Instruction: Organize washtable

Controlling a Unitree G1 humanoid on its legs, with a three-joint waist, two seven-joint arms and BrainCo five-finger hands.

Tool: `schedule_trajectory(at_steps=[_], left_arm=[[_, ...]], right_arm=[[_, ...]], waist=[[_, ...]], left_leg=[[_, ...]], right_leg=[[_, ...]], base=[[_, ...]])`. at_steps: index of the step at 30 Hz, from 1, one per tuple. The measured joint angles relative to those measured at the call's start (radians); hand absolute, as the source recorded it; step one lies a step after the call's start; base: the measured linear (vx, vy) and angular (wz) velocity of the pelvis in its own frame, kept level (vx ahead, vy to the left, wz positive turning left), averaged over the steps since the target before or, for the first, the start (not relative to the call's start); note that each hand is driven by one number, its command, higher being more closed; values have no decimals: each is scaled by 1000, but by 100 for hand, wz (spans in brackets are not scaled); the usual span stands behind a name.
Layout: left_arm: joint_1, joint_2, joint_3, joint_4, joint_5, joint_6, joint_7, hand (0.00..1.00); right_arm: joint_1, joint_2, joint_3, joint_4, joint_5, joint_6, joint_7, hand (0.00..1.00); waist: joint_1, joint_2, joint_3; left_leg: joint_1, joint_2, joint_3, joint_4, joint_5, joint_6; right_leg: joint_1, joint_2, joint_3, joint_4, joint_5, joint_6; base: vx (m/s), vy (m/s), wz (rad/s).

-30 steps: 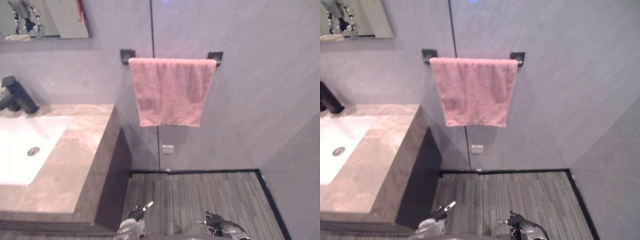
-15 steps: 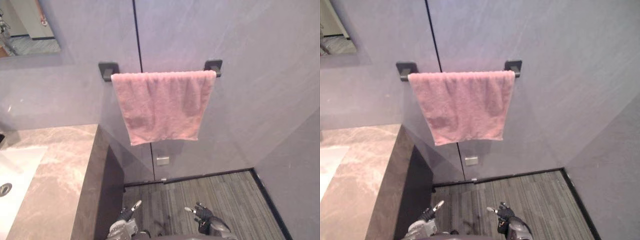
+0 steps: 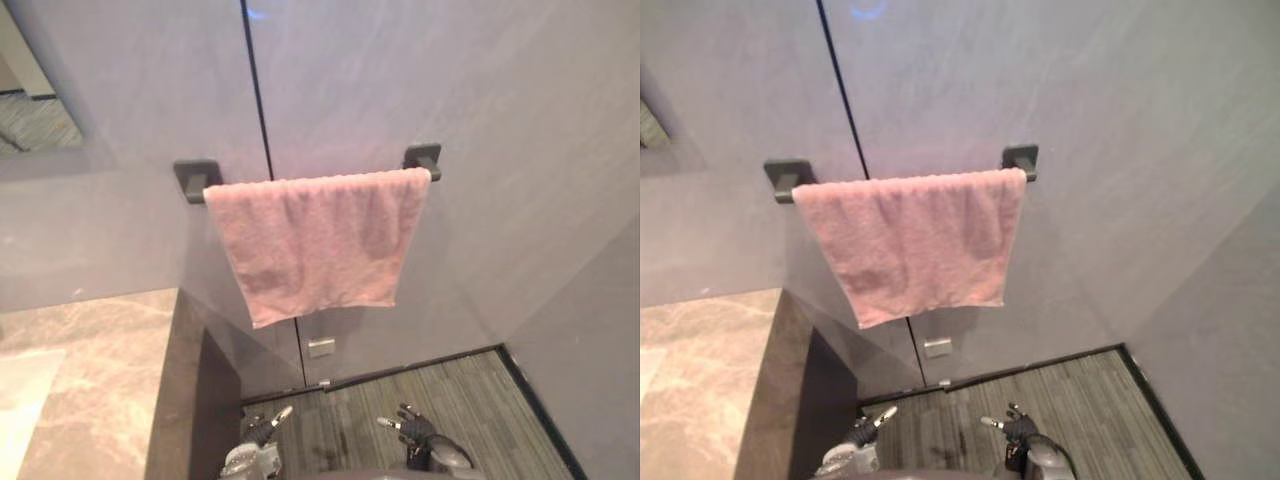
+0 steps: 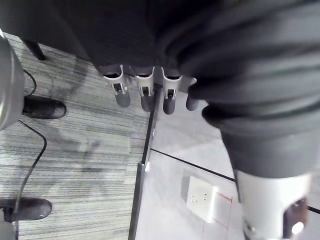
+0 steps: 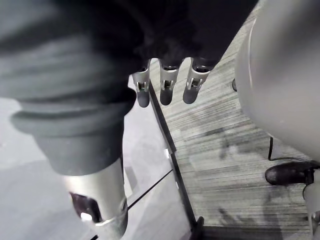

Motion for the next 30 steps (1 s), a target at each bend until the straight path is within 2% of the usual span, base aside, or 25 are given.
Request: schedule_trajectory(at_steps=[3,5,11,14,22,27,30], left_arm=[[5,-8,-44,-71,-17,-1,-4,0],[12,-7,-54,-117,-20,-5,-5,0],[18,21,-72,-136,-20,-10,-7,0],[24,41,-72,-158,-20,-10,-6,0],[34,59,-73,-193,-21,-11,-4,0],[56,59,-74,-286,-29,-10,-4,0],[103,59,-72,-445,-37,-8,-3,0]], right_arm=[[2,-35,-38,-121,-36,2,-1,0],[4,-52,-72,-211,-39,-5,-1,0],[13,-69,-122,-240,-57,-10,-1,0],[16,-46,-122,-240,-56,-10,0,0],[39,-29,-125,-314,-56,-10,1,0],[49,-28,-151,-321,-54,-8,0,0],[69,-26,-185,-387,-53,-5,-1,0]], waist=[[-4,31,-21],[-6,35,-23],[-15,10,-29],[-26,10,-29],[-28,10,-29],[-28,10,-29],[-28,10,-29]], left_leg=[[-67,20,-49,-40,30,-24],[-78,36,-72,-48,34,-30],[-86,48,-99,-50,34,-33],[-86,38,-103,-50,34,-33],[-92,25,-108,-49,35,-31],[-93,24,-111,-49,35,-31],[-93,24,-110,-50,35,-31]], right_leg=[[-7,32,-18,-143,70,-3],[11,51,-32,-205,107,-15],[35,57,-66,-241,114,-19],[47,47,-69,-261,123,-15],[50,32,-72,-276,134,-9],[50,32,-74,-277,135,-9],[50,32,-73,-278,136,-9]], base=[[78,-127,5],[43,-100,1],[37,-39,14],[25,37,4],[-2,8,1],[0,0,0],[0,0,0]])
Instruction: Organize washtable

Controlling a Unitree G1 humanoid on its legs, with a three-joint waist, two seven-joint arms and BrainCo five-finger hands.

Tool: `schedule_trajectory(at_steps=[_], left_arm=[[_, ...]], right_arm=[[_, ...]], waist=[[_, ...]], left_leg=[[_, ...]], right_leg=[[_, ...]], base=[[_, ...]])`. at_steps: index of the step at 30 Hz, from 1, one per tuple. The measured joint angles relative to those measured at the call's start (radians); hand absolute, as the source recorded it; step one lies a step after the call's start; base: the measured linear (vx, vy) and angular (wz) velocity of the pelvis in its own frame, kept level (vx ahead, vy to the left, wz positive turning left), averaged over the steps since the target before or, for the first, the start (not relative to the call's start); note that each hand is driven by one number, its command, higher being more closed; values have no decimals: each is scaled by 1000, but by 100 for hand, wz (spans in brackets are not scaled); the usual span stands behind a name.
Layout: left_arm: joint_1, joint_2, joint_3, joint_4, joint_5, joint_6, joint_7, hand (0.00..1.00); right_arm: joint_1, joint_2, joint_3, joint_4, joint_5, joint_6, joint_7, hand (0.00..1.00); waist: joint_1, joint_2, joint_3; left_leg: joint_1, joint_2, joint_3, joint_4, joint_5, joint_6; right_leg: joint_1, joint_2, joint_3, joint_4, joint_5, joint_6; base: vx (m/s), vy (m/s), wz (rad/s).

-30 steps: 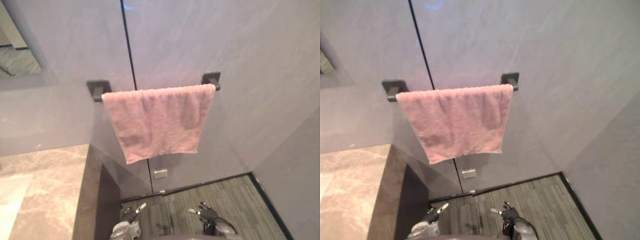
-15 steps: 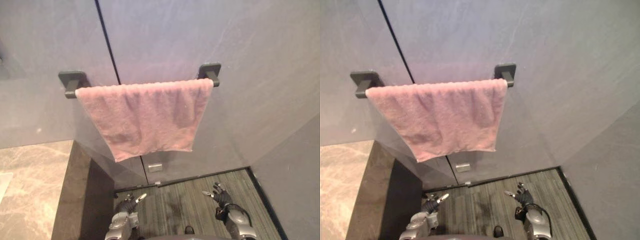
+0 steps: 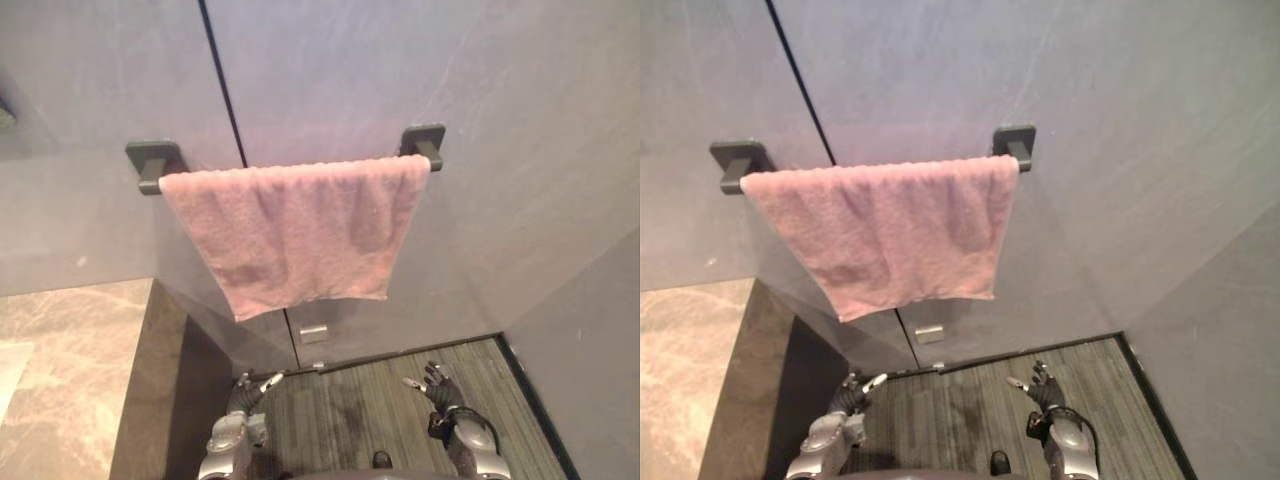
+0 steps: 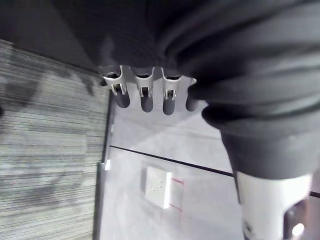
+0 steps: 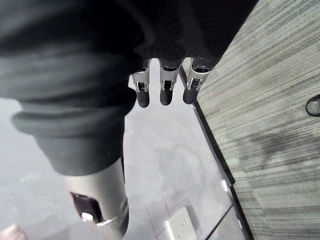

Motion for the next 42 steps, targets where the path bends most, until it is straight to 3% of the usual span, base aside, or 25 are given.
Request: schedule_trajectory(at_steps=[6,12,15,22,28,42], left_arm=[[135,-30,11,-489,-45,-1,3,0],[182,-82,0,-837,-65,-4,25,0],[181,-91,-12,-936,-64,-21,36,0],[170,-92,-56,-963,-61,-32,59,0],[72,-79,-66,-917,-52,-32,82,0],[-49,-50,64,-777,-18,-33,176,0]], right_arm=[[79,12,-145,-339,0,2,-20,0],[120,44,-185,-658,0,-1,-62,0],[119,66,-195,-732,0,-6,-86,0],[72,80,-172,-744,13,-8,-111,0],[-58,40,-135,-581,26,-20,-111,0],[-226,-68,8,-418,66,-15,-108,0]], waist=[[4,0,1],[16,12,15],[24,18,13],[27,18,13],[27,13,11],[25,13,12]], left_leg=[[27,11,24,-6,0,0],[54,18,53,-34,-11,1],[61,25,64,-32,-7,-3],[58,25,64,-26,-2,-2],[27,13,59,-18,-1,-1],[-32,11,35,13,-1,0]], right_leg=[[22,-6,7,3,2,2],[37,-2,12,11,-4,6],[36,4,16,24,-12,7],[33,5,14,23,-12,6],[6,4,15,23,-11,7],[-44,4,24,18,10,-1]], base=[[11,-2,-3],[-41,-7,-5],[1,-19,-5],[5,-1,0],[0,0,0],[8,-11,1]])
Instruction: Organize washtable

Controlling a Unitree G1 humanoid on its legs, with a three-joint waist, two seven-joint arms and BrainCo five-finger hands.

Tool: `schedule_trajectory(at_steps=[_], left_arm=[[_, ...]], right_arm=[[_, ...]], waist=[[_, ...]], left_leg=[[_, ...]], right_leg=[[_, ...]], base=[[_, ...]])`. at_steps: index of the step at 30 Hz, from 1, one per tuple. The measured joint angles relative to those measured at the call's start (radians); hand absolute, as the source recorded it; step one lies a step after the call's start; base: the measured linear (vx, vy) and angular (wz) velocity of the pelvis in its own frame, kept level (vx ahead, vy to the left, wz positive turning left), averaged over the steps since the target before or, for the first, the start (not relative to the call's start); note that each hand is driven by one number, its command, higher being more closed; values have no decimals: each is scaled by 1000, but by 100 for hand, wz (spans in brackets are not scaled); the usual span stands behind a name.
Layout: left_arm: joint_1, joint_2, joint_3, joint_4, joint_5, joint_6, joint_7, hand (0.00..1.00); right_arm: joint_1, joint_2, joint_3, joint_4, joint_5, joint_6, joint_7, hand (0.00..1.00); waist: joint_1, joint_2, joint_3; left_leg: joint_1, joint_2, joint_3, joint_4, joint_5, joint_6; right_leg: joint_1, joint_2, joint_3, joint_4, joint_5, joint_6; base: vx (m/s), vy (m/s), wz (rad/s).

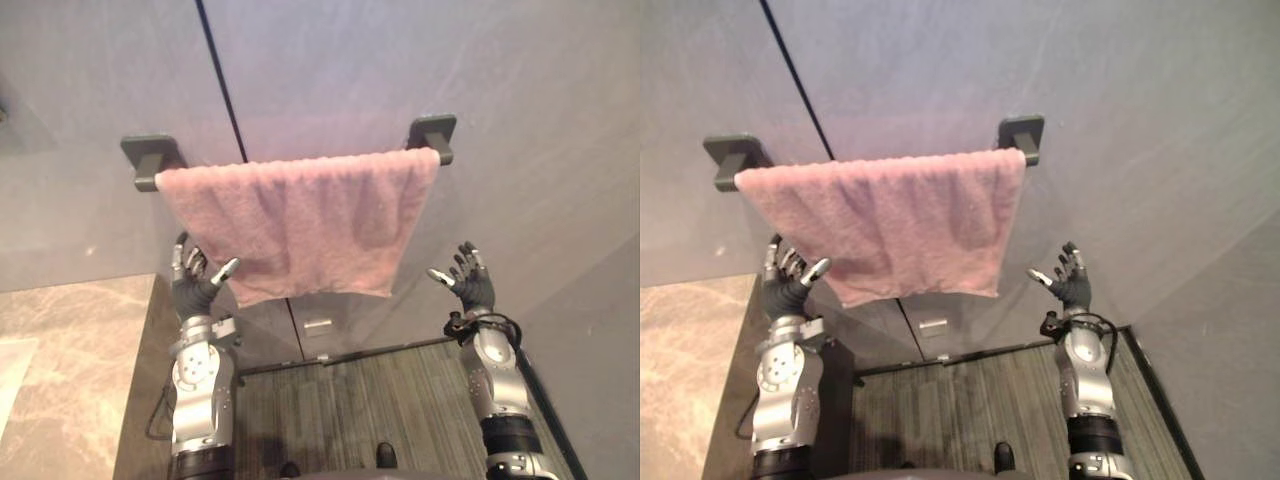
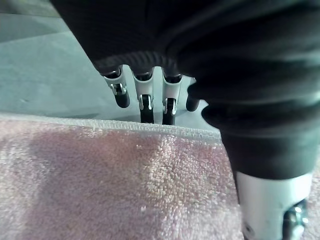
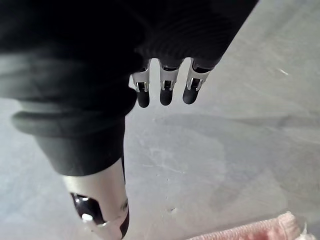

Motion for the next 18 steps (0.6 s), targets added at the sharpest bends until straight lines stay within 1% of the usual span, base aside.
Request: schedule_trajectory(at_steps=[3,6,13,15,18], left_arm=[[-21,0,34,17,0,0,10,0],[-21,-1,58,17,-1,0,23,0],[-51,6,66,17,-1,0,24,0],[-63,24,59,17,-2,0,25,0],[-72,26,46,17,-3,-2,27,0]], right_arm=[[-26,-27,18,1,0,1,0,0],[-48,-44,20,28,0,3,-1,0],[-118,-95,37,30,0,3,-4,0],[-147,-98,43,35,1,4,-11,0],[-151,-128,65,35,1,4,-10,0]], waist=[[0,-1,4],[-1,0,5],[0,2,29],[0,2,45],[-1,3,60]], left_leg=[[-23,0,1,5,1,0],[-31,0,-1,6,3,-1],[-62,-3,-2,7,10,0],[-65,-3,-4,7,15,-1],[-70,-5,-6,16,15,-1]], right_leg=[[-15,0,6,-18,20,-3],[-21,2,6,-22,22,-4],[-46,1,6,-34,37,-7],[-48,1,5,-34,40,-8],[-48,-2,4,-34,44,-8]], base=[[-27,-18,-4],[-20,-36,0],[-2,-6,0],[0,0,0],[-7,-3,1]])
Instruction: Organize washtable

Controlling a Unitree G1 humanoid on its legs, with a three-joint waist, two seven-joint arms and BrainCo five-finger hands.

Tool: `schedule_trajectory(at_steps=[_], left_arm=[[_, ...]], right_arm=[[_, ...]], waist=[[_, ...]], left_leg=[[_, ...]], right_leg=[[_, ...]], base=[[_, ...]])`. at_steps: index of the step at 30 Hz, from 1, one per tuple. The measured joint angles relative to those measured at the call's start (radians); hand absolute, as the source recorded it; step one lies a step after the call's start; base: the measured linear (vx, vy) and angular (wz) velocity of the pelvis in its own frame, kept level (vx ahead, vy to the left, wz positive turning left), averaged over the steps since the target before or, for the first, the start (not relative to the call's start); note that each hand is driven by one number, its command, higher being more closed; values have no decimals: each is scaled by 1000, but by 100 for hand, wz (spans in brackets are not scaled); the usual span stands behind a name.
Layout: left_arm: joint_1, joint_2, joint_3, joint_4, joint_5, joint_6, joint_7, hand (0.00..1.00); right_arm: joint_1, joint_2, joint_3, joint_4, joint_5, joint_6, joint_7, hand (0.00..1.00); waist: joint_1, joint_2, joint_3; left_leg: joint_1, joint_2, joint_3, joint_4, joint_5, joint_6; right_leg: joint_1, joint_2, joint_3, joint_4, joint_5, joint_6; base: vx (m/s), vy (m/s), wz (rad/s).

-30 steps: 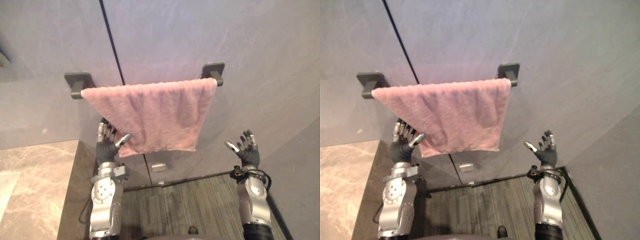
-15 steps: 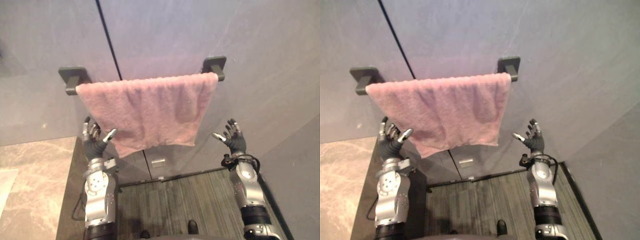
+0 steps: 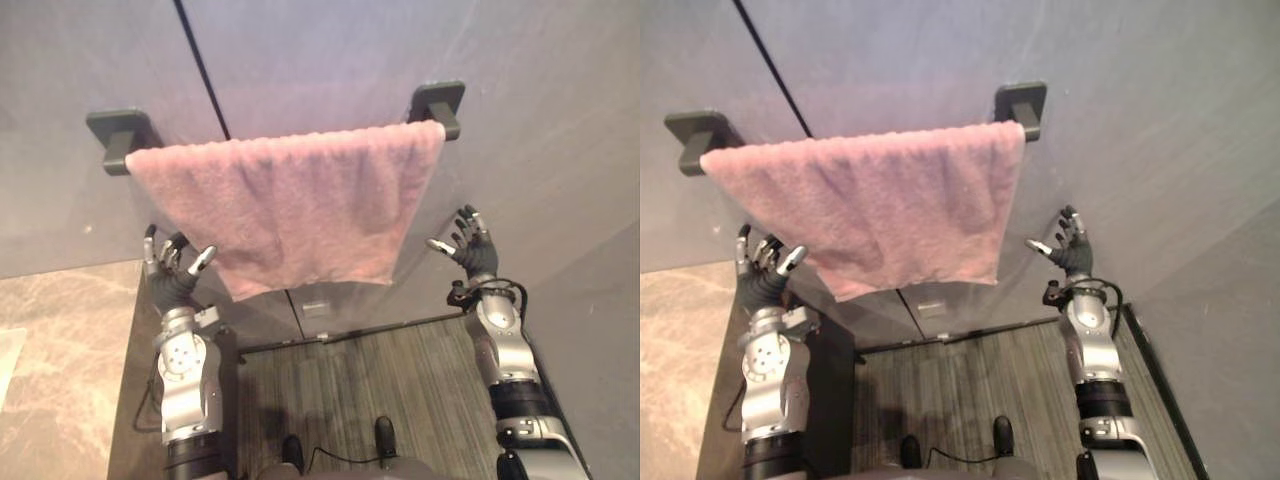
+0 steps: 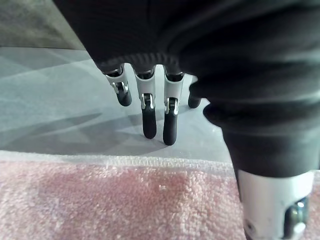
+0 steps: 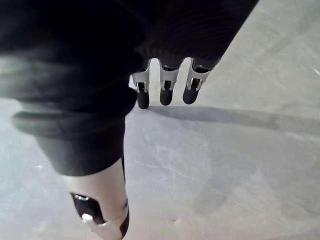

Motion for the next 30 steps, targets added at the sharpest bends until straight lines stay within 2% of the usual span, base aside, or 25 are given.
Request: schedule_trajectory(at_steps=[4,10,16,17,23,30], left_arm=[[-44,28,-46,16,-1,2,15,0],[-83,67,-163,17,-14,8,8,0],[-110,79,-250,12,-22,12,-9,0],[-110,88,-264,7,-22,12,-10,100],[-138,95,-292,-18,-40,14,-38,100],[-184,101,-302,-23,-39,13,-51,100]], right_arm=[[-40,-16,29,0,0,11,-2,0],[-83,-23,173,-37,0,15,13,0],[-102,-1,285,-92,-1,15,80,0],[-102,2,298,-92,-1,15,81,100],[-102,7,306,-92,-1,15,94,100],[-92,19,304,-92,-10,17,78,100]], waist=[[0,-1,24],[-1,-1,31],[-1,-3,32],[0,-5,33],[-6,-20,42],[-50,-21,42]], left_leg=[[-30,-2,-8,26,0,0],[-55,-3,-7,24,21,-4],[-55,0,-8,22,28,-8],[-55,-1,-9,22,28,-8],[-55,-6,-9,21,31,-3],[-44,-12,-4,5,35,2]], right_leg=[[-17,-3,-4,0,17,-3],[-38,-2,0,-20,37,-15],[-38,-1,-2,-21,47,-9],[-38,-1,-2,-21,48,-8],[-38,-5,-2,-21,53,-4],[-37,-11,3,-21,55,0]], base=[[-82,-16,4],[-92,-19,-3],[-14,-3,-1],[0,35,0],[4,20,0],[21,53,-3]])
